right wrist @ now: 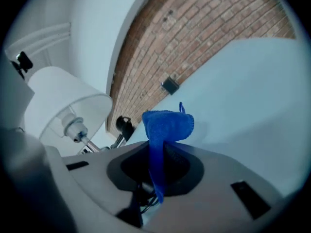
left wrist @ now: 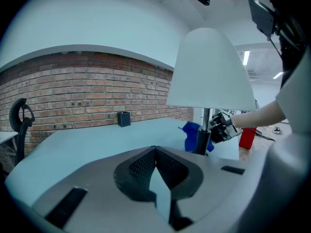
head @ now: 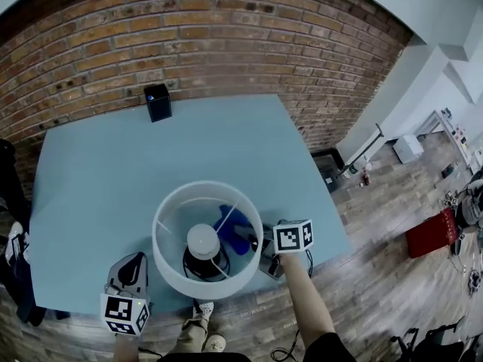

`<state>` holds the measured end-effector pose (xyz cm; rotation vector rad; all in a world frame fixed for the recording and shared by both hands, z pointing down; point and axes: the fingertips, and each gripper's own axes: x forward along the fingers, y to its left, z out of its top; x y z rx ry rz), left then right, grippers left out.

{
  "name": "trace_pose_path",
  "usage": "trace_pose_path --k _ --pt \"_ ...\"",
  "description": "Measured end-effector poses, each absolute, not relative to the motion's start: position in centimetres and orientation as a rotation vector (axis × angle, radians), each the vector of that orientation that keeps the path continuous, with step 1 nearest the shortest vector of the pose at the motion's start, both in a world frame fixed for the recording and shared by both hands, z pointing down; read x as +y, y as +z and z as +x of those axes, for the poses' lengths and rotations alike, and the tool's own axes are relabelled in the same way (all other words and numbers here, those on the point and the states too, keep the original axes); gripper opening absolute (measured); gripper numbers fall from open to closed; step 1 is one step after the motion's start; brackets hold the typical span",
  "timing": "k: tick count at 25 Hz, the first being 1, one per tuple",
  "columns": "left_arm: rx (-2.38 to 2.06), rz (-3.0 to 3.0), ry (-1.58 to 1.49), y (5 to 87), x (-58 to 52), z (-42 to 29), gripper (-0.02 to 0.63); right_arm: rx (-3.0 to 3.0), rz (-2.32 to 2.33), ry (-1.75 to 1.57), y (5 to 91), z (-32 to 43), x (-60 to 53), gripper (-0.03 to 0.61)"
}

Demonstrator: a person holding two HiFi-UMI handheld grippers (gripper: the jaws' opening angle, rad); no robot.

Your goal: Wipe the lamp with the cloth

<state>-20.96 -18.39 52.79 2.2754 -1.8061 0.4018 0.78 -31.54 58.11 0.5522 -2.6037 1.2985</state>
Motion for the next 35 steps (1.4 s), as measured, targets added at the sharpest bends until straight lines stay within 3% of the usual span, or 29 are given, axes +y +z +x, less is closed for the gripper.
trace_pose_path --k 6,14,35 --pt "-1.766 2.316 0.385 52.6 -15.0 -19.2 0.009 -2.862 1.086 0.921 51.3 8.1 -28.8 0.064" --pt "-1.731 2.384 0.348 51.5 -9.4 -17.1 0.009 -2.680 1.476 0.440 48.6 12.0 -20.2 0.063" --pt "-1.746 2.444 0.150 47.0 1.0 -16.3 0.008 -2.649 1.685 0.257 44.8 12.1 -7.1 0.060"
